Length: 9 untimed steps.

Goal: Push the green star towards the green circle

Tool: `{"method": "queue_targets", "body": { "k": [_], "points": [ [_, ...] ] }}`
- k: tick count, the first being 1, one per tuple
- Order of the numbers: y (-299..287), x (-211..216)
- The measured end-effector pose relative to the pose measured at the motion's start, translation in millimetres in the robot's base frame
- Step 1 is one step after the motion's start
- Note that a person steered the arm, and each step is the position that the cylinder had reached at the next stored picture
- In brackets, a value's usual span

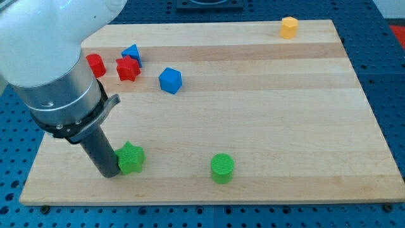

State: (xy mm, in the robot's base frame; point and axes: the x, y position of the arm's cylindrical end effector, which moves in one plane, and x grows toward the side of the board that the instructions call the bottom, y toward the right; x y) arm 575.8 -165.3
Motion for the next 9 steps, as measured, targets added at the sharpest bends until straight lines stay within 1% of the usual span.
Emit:
{"method": "queue_targets", "body": {
  "k": [1,4,6,7,8,9],
  "points": [
    [-13,0],
    [10,-22],
    [85,-22],
    [78,-45],
    [101,-57],
    [116,-41]
  ]
}}
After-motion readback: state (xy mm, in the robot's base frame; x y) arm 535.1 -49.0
